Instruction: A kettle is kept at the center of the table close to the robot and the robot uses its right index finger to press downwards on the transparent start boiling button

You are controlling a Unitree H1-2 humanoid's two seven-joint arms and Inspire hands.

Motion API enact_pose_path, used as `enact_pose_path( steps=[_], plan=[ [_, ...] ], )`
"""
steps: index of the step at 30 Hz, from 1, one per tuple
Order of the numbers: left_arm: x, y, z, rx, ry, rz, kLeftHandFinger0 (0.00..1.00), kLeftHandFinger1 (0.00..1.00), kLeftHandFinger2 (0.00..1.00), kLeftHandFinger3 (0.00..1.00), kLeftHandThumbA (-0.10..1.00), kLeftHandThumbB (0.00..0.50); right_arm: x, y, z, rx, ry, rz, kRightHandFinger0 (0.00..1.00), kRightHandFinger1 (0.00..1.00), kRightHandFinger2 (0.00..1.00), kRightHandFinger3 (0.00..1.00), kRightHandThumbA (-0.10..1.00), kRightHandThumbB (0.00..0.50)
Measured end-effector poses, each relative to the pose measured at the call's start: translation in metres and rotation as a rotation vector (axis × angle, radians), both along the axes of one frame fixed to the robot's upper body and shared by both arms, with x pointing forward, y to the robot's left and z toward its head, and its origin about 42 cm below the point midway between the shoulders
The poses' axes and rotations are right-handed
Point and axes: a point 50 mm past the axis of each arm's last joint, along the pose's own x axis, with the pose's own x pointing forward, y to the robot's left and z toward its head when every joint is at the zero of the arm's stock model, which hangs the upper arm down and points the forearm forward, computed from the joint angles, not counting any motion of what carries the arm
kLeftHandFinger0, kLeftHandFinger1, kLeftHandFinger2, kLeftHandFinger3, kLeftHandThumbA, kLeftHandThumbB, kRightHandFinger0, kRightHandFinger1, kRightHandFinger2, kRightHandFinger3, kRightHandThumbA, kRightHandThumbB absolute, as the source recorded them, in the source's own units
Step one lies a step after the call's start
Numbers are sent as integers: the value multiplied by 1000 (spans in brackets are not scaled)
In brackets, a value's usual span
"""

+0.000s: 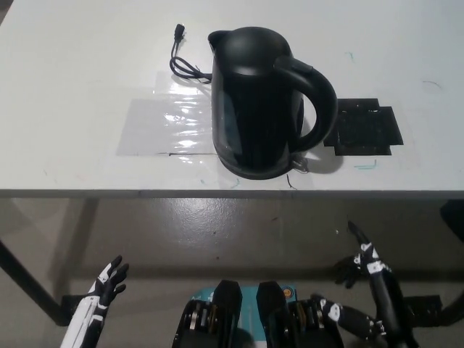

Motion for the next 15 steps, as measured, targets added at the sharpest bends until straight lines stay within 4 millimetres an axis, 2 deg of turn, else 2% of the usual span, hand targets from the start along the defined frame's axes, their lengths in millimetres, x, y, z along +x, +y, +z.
enact_pose_path(
  steps=[5, 8, 11, 12, 15],
  plan=[
    [2, 0, 4, 4, -23, -12, 1000, 1000, 1000, 1000, 1000, 371, 14, 13, 33, -62, -123, -9, 0, 0, 106, 1000, 1000, 199],
    [3, -2, 10, 5, -50, -22, 1000, 1000, 1000, 1000, 1000, 380, 25, 19, 52, -112, -182, -26, 0, 0, 25, 1000, 1000, 202],
    [4, -3, 15, 8, -71, -31, 1000, 1000, 1000, 1000, 1000, 369, 36, 24, 64, -163, -209, -50, 0, 0, 18, 1000, 1000, 215],
    [5, -3, 15, 9, -78, -35, 1000, 1000, 1000, 1000, 1000, 379, 40, 26, 68, -182, -214, -62, 0, 0, 38, 1000, 1000, 212],
    [7, -4, 17, 11, -90, -45, 1000, 1000, 1000, 1000, 1000, 370, 48, 30, 71, -222, -213, -86, 0, 0, 51, 1000, 1000, 214]
  ],
)
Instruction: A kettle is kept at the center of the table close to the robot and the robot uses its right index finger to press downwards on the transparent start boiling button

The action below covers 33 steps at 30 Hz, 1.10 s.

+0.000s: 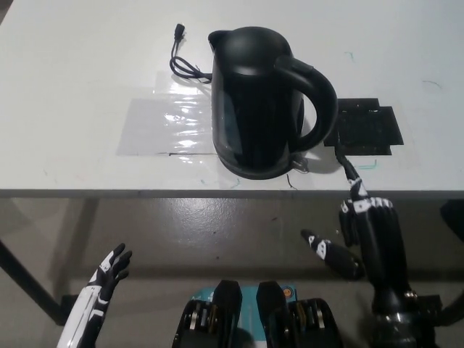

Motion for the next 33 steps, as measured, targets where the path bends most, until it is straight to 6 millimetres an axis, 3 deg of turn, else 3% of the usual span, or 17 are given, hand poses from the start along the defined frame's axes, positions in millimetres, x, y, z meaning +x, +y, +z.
enact_pose_path(
  steps=[8, 13, 23, 33],
  plan=[
    [1, 0, 3, 7, -14, -9, 1000, 1000, 1000, 1000, 1000, 400, 22, 10, -10, -98, 66, -42, 0, 0, 0, 1000, 1000, 225],
    [2, 1, 4, 9, -18, -10, 1000, 1000, 1000, 1000, 1000, 375, 31, 11, -23, -139, 125, -62, 0, 0, 0, 1000, 1000, 215],
    [3, 2, 5, 16, -28, -14, 1000, 1000, 1000, 1000, 1000, 383, 41, 10, -49, -224, 222, -89, 0, 0, 0, 1000, 1000, 207],
    [3, 2, 6, 17, -31, -15, 1000, 1000, 1000, 1000, 1000, 381, 52, 8, -53, -264, 250, -108, 0, 0, 0, 1000, 1000, 210]
  ],
)
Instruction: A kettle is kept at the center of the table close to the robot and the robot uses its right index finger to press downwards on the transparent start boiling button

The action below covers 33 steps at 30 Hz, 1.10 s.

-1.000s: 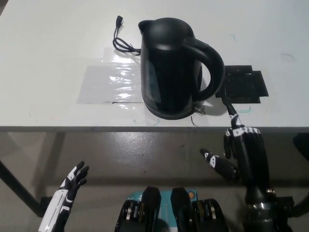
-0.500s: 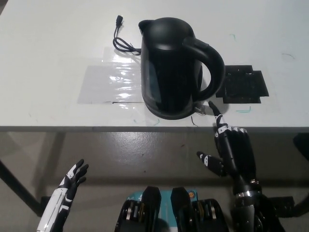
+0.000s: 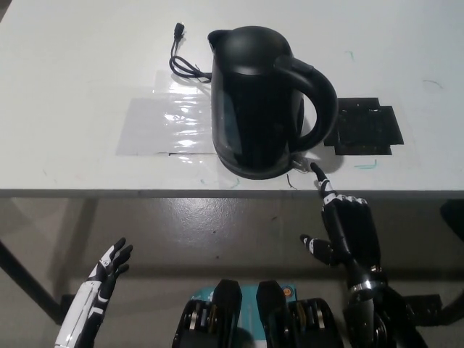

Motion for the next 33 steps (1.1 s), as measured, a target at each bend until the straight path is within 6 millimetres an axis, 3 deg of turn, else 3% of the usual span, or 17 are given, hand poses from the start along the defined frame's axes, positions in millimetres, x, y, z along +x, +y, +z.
enact_pose_path(
  steps=[14, 26, 33],
  plan=[
    [0, 0, 0, 5, -5, -2, 1000, 1000, 1000, 1000, 1000, 388, 16, 5, 9, -20, -8, -5, 0, 0, 0, 1000, 1000, 202],
    [0, 0, 0, 6, -6, -2, 1000, 1000, 1000, 1000, 1000, 370, 26, 7, -1, -48, 43, -13, 0, 0, 0, 1000, 1000, 204],
    [0, 0, 1, 6, -7, -2, 1000, 1000, 1000, 1000, 1000, 384, 27, 5, -12, -60, 82, -17, 0, 0, 0, 1000, 1000, 207]
  ],
)
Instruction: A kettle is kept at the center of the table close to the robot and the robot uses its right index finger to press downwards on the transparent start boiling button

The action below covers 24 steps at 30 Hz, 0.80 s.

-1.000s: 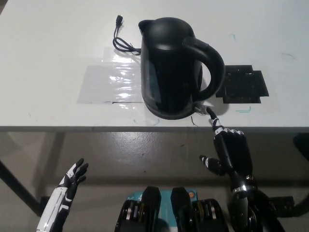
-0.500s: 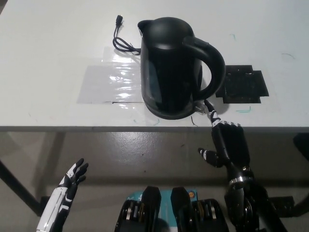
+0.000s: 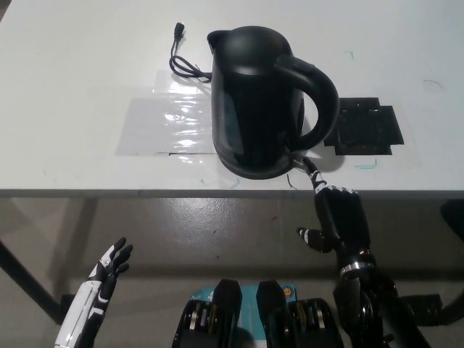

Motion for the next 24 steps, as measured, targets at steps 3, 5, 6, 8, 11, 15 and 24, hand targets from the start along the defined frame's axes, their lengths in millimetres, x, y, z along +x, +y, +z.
enact_pose_path(
  steps=[3, 5, 6, 8, 11, 15, 24],
  plan=[
    [0, 0, 0, 0, 0, 0, 1000, 1000, 1000, 1000, 1000, 383, 0, 0, -1, -4, 4, 1, 0, 0, 0, 1000, 1000, 202],
    [0, 0, 0, 0, -1, 0, 1000, 1000, 1000, 1000, 1000, 389, 1, 1, 0, -4, 2, 1, 0, 0, 0, 1000, 1000, 200],
    [0, 0, 0, 0, -1, 0, 1000, 1000, 1000, 1000, 1000, 387, 2, 1, 0, -5, 2, 1, 0, 0, 0, 1000, 1000, 200],
    [1, 0, 1, 0, -2, -1, 1000, 1000, 1000, 1000, 1000, 364, 3, 1, 1, -7, 0, 2, 0, 0, 0, 1000, 1000, 206],
    [1, 0, 1, 1, -3, -1, 1000, 1000, 1000, 1000, 1000, 367, 5, 2, 3, -9, -4, 3, 0, 0, 0, 1000, 1000, 216],
    [2, 0, 2, 2, -6, -2, 1000, 1000, 1000, 1000, 1000, 378, 7, 3, 3, -14, -2, 6, 0, 0, 0, 1000, 1000, 205],
    [2, 0, 2, 2, -8, -2, 1000, 1000, 1000, 1000, 1000, 381, 8, 3, 4, -14, -3, 4, 0, 0, 0, 1000, 1000, 211]
  ],
)
